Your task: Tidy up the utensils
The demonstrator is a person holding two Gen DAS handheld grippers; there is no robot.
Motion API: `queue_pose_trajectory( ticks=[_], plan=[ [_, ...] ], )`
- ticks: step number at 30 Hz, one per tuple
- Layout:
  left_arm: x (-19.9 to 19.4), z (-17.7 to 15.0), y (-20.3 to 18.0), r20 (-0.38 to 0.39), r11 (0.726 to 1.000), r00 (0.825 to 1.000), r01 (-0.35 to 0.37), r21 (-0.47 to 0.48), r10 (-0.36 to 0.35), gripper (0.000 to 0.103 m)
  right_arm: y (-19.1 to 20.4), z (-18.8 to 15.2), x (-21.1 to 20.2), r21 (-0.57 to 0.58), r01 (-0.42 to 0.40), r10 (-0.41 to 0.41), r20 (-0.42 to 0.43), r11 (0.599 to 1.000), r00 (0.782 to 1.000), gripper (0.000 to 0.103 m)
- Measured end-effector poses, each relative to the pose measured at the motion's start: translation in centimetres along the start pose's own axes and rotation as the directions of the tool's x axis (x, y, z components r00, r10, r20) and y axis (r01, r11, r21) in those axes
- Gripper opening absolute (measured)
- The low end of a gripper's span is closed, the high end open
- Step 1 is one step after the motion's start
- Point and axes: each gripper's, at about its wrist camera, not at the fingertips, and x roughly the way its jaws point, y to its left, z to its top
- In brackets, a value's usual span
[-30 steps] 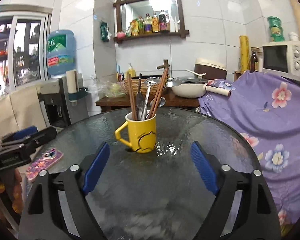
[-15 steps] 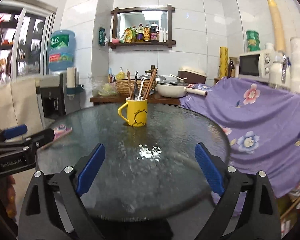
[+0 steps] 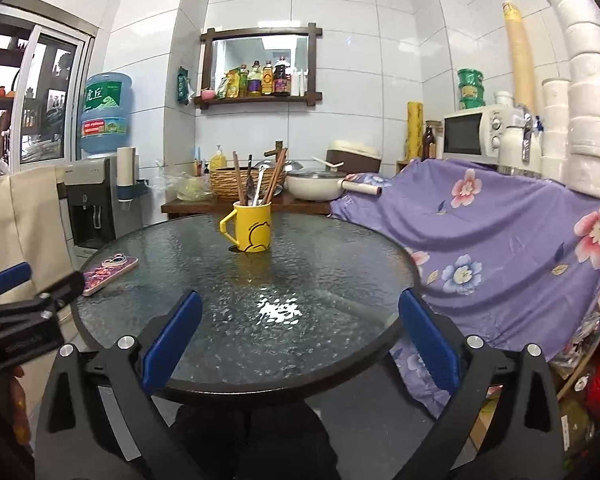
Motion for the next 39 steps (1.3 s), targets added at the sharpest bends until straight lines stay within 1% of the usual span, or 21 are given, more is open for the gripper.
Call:
queue_pose_trajectory(
  ticks=[4,10,15,27,33,39],
  plan=[
    [-1.0,0.0,0.9,0.016,0.999,1.000,-0.001,-0.040,0.002,0.096,0.0,0.2,-0.5,0.013,-0.018,0.018,0.007,1.000,1.000,0.097],
    [-1.7,0.5,1.3,0.033,0.999,0.999,0.004,-0.053,-0.002,0.096,-0.2,0.5,-0.7,0.012,-0.027,0.027,0.018,1.000,0.999,0.097],
    [-1.8,0.7,0.9,0.048,0.999,0.999,-0.023,-0.034,0.024,0.096,-0.2,0.4,-0.3,0.015,-0.036,0.036,-0.001,0.999,0.999,0.097],
    [-1.7,0.7,1.0,0.035,0.999,0.999,-0.033,-0.032,0.034,0.096,0.1,0.6,-0.2,0.006,-0.039,0.039,0.000,0.999,0.999,0.097],
    [-1.6,0.7,1.2,0.033,0.998,0.999,-0.035,-0.048,0.036,0.096,0.1,0.6,0.0,0.005,-0.044,0.044,-0.009,0.999,0.999,0.097],
    [-1.6,0.8,1.1,0.038,0.998,0.998,-0.043,-0.035,0.044,0.096,0.3,0.6,0.1,-0.002,-0.047,0.047,-0.008,0.999,0.999,0.097]
  ],
)
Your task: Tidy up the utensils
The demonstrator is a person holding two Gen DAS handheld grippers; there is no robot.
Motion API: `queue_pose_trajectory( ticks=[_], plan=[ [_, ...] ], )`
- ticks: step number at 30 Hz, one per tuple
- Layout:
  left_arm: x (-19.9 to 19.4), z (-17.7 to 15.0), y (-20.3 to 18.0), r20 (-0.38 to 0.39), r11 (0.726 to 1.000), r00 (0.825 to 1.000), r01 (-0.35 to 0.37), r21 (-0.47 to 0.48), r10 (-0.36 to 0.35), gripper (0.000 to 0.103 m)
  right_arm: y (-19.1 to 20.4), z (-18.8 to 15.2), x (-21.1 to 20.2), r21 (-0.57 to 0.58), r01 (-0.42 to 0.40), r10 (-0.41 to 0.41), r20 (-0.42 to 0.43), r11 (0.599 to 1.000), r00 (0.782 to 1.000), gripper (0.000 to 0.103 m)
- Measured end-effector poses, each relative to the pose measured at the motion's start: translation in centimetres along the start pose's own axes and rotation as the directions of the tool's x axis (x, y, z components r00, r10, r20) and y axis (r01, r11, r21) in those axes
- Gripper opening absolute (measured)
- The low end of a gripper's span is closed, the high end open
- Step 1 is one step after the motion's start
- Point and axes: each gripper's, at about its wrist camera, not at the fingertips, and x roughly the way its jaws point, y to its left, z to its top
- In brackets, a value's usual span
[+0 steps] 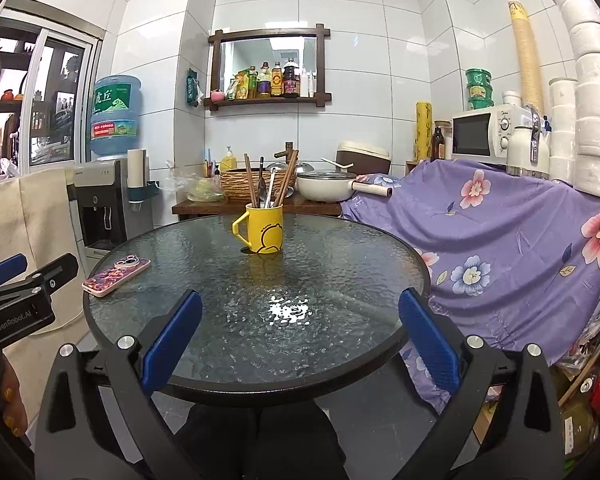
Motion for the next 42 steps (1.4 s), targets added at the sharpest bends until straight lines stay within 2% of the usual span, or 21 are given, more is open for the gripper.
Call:
queue_pose_trajectory(
  ticks=[42],
  plan=[
    [-0.26,0.19,0.18,0.003,1.000,1.000,-0.018,0.017,0.018,0.096,0.20,-0.44,-0.13,-0.006,-0.003,0.003,-0.005,1.000,1.000,0.097]
  ],
)
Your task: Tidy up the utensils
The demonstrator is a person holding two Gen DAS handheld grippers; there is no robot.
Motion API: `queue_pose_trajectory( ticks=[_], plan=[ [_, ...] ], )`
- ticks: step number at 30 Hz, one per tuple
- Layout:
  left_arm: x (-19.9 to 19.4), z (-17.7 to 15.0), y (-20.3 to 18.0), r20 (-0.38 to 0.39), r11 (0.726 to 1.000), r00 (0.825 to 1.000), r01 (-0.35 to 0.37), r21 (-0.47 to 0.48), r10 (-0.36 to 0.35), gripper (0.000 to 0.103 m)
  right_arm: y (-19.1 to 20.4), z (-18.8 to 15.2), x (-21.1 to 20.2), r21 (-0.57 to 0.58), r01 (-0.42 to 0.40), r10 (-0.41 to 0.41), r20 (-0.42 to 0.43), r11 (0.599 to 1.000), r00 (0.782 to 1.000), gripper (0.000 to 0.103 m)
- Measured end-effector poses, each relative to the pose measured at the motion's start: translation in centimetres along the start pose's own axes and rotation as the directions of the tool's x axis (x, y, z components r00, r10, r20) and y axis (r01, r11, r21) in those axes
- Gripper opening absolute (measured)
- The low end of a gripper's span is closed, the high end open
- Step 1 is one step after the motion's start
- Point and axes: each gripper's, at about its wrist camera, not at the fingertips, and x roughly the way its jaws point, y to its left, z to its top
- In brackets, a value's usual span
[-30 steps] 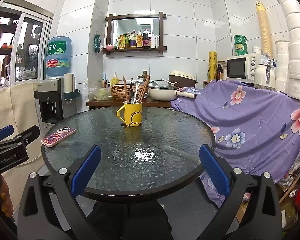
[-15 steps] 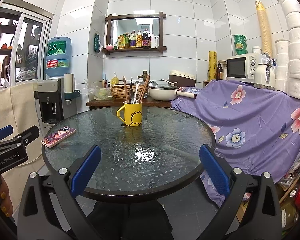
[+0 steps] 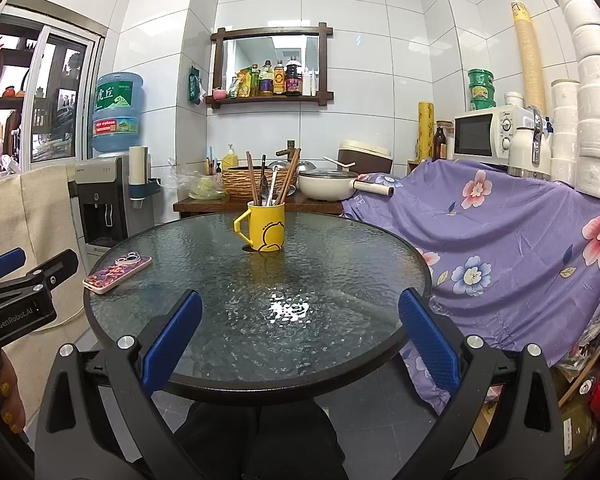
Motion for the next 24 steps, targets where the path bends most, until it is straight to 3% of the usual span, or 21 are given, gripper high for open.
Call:
queue_pose_trajectory(
  ticks=[24],
  plan=[
    [0.44,-0.29,0.12,-0.024,1.000,1.000,-0.004,-0.003,0.003,0.096,-0.03,-0.15,0.20,0.001,-0.001,0.001,-0.011,1.000,1.000,0.097]
  ],
)
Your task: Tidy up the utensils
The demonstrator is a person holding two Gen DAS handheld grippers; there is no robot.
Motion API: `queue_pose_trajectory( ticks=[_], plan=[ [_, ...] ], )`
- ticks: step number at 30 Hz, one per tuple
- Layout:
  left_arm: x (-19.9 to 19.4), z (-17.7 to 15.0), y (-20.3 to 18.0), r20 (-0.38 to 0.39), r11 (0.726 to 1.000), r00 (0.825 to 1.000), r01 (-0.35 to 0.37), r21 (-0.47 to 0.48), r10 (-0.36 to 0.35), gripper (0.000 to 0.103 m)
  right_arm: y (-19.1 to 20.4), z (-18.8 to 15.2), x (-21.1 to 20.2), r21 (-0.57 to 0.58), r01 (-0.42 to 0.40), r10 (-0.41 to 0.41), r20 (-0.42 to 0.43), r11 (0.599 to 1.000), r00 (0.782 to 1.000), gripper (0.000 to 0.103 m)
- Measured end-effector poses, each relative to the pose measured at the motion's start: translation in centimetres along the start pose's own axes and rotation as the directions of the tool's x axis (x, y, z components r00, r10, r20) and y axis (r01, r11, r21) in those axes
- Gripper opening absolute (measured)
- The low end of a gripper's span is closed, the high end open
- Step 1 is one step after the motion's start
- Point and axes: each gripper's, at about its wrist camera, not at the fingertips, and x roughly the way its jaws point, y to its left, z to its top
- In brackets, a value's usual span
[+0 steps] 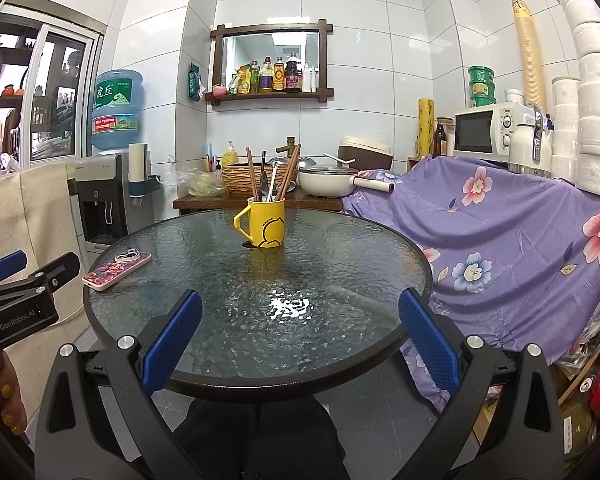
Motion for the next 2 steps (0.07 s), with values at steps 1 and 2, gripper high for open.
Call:
queue_pose_trajectory(
  ticks=[1,2],
  plan=[
    [-0.01,-0.02,0.03,0.000,1.000,1.000,-0.001,0.001,0.001,0.096,0.02,0.01,-0.04,-0.001,0.000,0.000,0.001,1.000,1.000,0.097],
    [-0.02,-0.06,0.07,0.000,1.000,1.000,0.000,-0.002,0.000,0.096,0.03,0.05,-0.01,-0.003,0.000,0.000,0.002,1.000,1.000,0.097]
  ],
)
